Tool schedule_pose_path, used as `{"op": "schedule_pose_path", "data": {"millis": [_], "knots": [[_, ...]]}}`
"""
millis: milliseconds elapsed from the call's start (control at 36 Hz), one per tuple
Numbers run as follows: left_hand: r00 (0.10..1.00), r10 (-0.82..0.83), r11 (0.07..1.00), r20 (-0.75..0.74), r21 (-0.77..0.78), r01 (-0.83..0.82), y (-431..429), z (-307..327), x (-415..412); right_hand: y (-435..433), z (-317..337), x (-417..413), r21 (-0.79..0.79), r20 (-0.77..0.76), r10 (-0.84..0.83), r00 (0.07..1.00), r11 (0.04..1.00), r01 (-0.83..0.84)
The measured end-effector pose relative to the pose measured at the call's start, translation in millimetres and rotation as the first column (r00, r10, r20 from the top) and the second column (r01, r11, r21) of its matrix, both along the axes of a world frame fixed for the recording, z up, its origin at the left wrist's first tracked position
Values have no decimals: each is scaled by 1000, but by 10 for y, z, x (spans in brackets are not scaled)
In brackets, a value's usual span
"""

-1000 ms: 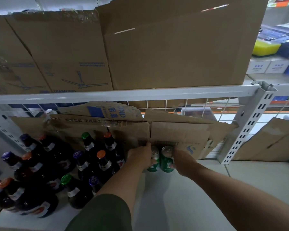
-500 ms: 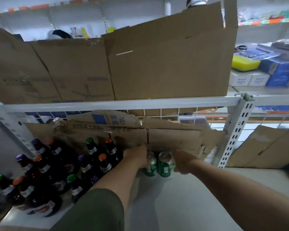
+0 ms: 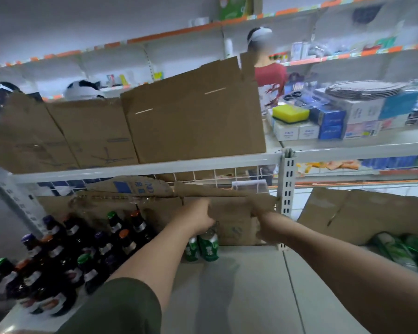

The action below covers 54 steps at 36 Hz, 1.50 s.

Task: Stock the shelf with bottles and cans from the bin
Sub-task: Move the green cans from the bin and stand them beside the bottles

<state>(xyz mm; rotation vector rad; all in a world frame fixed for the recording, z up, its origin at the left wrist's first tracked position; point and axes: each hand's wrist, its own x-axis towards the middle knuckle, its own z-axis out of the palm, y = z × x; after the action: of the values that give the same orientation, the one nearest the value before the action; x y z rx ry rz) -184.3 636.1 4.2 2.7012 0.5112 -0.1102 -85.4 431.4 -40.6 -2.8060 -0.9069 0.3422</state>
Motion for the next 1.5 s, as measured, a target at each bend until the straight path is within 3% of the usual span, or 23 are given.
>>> {"op": "schedule_pose_path", "data": {"millis": [222,417,583,722,944,1083,1194,1333,1500], "knots": [[973,-229,970,18,92,227,-837,264,375,-1017,163,-76,-16,71,-215,974,976,216],[892,-446,891,-77,53,450,-1799,186,466,-2110,132,-478,-83,90,-485,870,867,492],[833,-546,834,-91,41,551,-2528,20,473,-2859,131,-777,-195,97,-594,799,776,600],[800,-596,798,-71,54,600,-3092,-49,633,-3453,122,-698,-165,57,-675,735,720,674],[803,-576,814,-153,-28,580,-3886,-412,1180,-4110,-58,-242,-153,-26,-652,758,752,641],[821,-533,844,-205,-64,532,-4279,-705,1592,-4297,-255,256,-208,-66,-554,830,821,531],[852,-447,894,-273,-126,430,-4530,-882,1847,-4357,-426,637,-248,-49,-496,867,847,471],[885,-332,943,-327,-149,298,-4643,-1261,2036,-4365,-715,945,-308,-156,-398,904,889,338],[922,-246,962,-298,-191,195,-4755,-1585,2147,-4370,-1101,1077,-396,-73,-313,947,881,260]]}}
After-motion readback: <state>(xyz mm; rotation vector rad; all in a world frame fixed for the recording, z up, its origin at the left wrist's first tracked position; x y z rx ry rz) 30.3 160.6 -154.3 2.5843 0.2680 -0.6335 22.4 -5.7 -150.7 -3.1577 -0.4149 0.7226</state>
